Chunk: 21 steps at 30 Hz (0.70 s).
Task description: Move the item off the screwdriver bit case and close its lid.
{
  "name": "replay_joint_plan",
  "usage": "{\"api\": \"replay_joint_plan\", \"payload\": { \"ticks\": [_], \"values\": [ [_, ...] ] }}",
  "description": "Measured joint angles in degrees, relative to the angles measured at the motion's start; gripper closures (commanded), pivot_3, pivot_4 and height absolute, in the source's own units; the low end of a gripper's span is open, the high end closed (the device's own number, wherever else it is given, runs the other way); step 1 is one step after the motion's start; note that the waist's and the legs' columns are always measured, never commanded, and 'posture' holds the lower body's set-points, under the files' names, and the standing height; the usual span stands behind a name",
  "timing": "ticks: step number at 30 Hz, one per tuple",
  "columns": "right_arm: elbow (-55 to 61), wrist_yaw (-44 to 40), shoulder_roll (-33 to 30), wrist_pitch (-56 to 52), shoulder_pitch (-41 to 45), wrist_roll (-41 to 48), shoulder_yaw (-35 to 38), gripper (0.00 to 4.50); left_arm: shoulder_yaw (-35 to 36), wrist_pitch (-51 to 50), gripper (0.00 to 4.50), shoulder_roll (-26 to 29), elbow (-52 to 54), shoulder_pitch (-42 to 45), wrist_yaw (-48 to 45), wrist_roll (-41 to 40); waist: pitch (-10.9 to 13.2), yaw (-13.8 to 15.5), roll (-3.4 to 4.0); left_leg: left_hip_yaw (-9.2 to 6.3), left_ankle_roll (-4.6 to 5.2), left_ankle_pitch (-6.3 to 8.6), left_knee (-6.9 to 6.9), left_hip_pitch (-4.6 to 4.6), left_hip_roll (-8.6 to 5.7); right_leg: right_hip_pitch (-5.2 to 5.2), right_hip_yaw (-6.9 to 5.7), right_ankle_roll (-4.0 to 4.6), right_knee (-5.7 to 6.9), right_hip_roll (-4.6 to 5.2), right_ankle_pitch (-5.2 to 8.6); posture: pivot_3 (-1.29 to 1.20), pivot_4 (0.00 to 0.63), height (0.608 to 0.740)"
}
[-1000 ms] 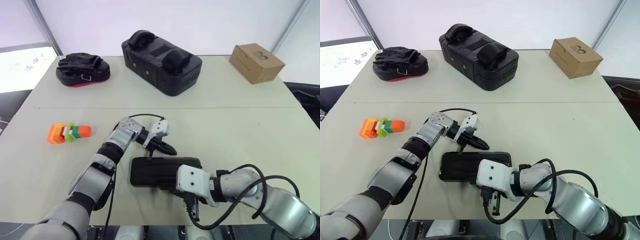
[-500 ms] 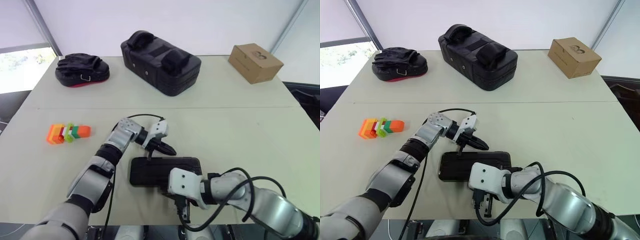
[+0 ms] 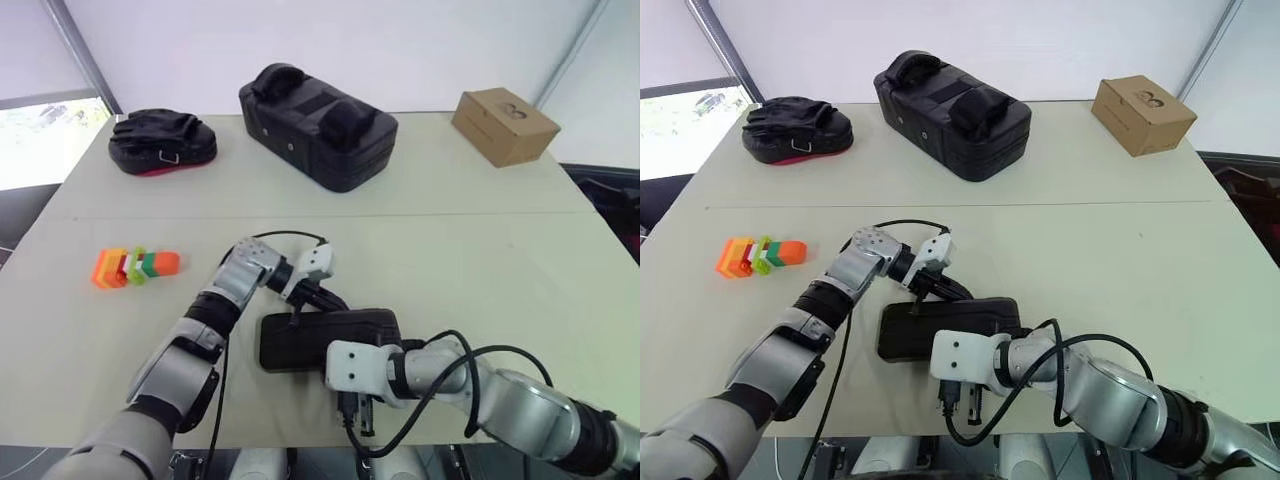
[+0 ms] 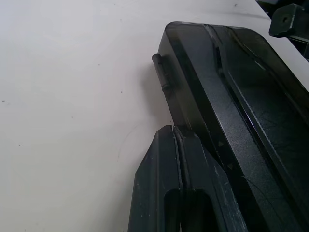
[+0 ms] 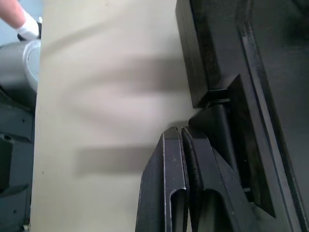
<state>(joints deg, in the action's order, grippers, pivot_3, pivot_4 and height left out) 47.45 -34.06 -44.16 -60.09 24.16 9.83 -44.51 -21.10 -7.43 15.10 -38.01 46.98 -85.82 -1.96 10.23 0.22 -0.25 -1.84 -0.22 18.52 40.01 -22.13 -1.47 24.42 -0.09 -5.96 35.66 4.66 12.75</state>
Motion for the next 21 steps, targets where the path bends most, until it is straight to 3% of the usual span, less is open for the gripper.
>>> {"api": "replay_joint_plan", "payload": {
  "ticks": [21],
  "values": [
    [0.9, 6.0, 8.3, -14.6, 5.3, 0.0, -3.8, 4.39, 0.1, -4.9, 4.5, 1.6, 2.9, -1.0, 0.4, 0.3, 0.0, -1.4, -0.03, 0.0, 0.0, 0.0, -0.02, 0.42, 0.16, -0.08, 0.02, 0.02, 0.45, -0.12, 0.01, 0.0, 0.15, 0.74]
  ]
}}
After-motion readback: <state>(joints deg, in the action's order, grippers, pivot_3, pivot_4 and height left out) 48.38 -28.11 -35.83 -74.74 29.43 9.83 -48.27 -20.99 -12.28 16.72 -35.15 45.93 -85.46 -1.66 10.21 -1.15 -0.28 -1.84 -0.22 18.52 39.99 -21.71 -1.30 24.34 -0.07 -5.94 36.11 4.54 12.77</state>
